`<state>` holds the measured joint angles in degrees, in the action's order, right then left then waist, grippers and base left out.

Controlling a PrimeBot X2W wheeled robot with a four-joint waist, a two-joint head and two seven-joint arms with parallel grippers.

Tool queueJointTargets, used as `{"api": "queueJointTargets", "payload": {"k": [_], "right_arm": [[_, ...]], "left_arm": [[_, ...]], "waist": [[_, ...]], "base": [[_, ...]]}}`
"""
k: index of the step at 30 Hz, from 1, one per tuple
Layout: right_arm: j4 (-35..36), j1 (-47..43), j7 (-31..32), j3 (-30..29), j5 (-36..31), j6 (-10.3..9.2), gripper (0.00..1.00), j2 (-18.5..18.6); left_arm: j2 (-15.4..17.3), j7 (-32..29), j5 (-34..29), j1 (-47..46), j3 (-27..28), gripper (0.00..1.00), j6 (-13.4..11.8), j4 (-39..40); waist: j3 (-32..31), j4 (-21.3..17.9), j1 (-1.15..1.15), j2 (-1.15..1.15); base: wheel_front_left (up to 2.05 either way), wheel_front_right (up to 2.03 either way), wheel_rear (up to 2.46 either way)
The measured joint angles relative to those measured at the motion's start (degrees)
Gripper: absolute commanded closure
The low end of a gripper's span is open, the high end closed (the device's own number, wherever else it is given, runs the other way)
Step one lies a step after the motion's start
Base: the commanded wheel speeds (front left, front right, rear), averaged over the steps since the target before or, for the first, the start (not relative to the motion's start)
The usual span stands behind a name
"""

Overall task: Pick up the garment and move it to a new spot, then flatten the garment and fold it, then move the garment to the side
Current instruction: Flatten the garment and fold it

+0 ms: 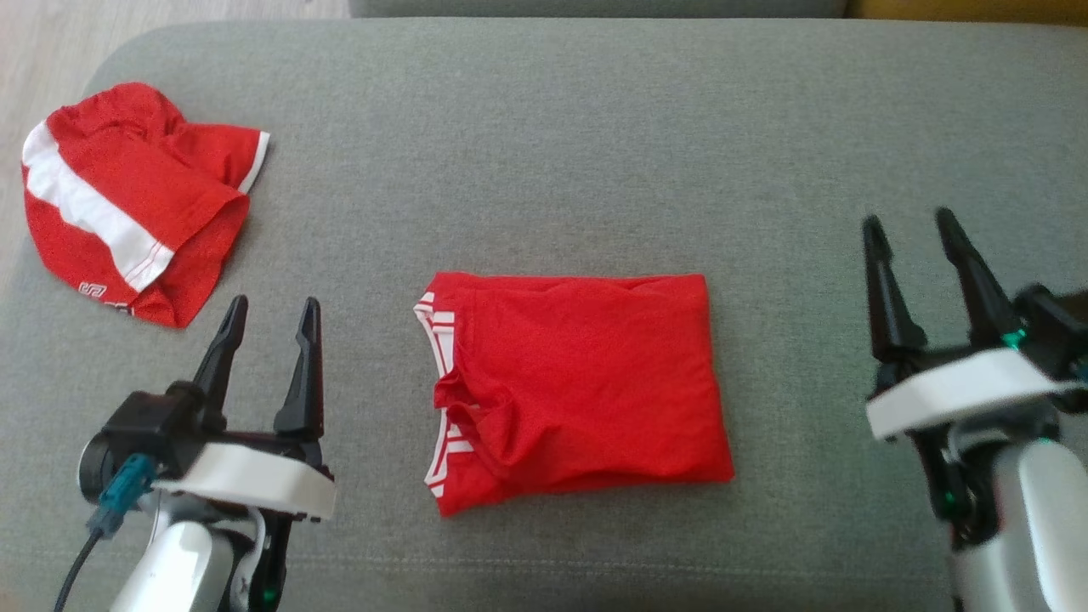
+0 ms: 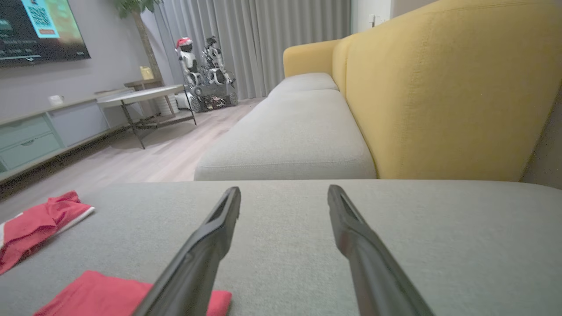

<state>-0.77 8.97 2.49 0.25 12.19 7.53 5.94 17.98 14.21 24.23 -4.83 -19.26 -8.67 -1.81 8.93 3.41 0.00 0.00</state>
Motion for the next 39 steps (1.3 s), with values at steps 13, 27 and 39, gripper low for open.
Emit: {"api": "queueJointTargets", "payload": {"k": [13,27,39], "right_arm": [[5.91,-5.00,3.28,-2.86,-1.64,0.00,0.00,-1.54],[4.63,-4.73,5.08,1.07,-1.27,0.00,1.00,-1.83],[-13.11,3.30,5.37,29.88,9.73,0.00,1.00,-2.42]], "left_arm": [[0.77,-1.08,-0.40,0.80,-0.14,0.00,-0.51,1.59],[1.20,-1.10,-0.40,0.92,-0.59,0.00,-0.92,1.60],[0.64,-0.97,-0.40,-0.90,-1.72,0.00,-0.37,1.41]], "waist": [[-0.60,-0.73,0.00,0.00],[-0.34,-0.03,0.00,0.00],[1.10,3.45,0.00,0.00]], "base": [[0.00,0.00,0.00],[0.00,0.00,0.00],[0.00,0.00,0.00]]}}
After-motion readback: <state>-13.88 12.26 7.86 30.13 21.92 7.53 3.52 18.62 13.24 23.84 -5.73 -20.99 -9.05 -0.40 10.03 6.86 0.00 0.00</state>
